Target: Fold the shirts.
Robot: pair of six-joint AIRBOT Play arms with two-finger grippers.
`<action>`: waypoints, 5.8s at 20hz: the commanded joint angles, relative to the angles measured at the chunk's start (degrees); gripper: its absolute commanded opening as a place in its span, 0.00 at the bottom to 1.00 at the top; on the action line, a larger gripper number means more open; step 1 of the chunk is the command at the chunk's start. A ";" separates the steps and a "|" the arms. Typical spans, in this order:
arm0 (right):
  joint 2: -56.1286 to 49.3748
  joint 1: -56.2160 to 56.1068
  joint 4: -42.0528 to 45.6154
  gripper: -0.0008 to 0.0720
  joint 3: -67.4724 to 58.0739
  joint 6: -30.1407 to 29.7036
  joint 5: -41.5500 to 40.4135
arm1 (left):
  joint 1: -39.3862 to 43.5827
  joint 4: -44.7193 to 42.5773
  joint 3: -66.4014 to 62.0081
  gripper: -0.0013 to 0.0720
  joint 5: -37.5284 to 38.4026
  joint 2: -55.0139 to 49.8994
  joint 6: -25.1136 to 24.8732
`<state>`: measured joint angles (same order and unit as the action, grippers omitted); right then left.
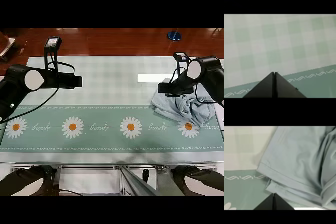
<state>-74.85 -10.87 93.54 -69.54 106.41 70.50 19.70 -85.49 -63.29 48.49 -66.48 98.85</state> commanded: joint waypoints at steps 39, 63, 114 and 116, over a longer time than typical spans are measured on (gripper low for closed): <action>-18.78 28.26 -0.31 0.48 0.04 -2.67 -8.02 | -0.02 0.22 -0.04 0.71 -5.79 -9.09 0.48; 11.04 2.51 -27.52 0.05 -48.89 -23.30 -9.81 | -5.51 11.43 30.56 0.71 4.98 31.87 -1.88; 15.06 1.01 -53.24 0.57 48.37 -22.97 -16.31 | -5.16 50.16 21.59 0.05 1.16 -6.32 -36.65; 10.08 -1.75 -55.15 0.57 43.67 -23.98 -18.03 | -5.16 50.16 21.51 0.05 2.14 -6.29 -36.65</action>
<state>-58.33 -8.25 41.54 -21.43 83.48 55.72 14.61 -35.33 -41.01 48.10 -72.66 62.28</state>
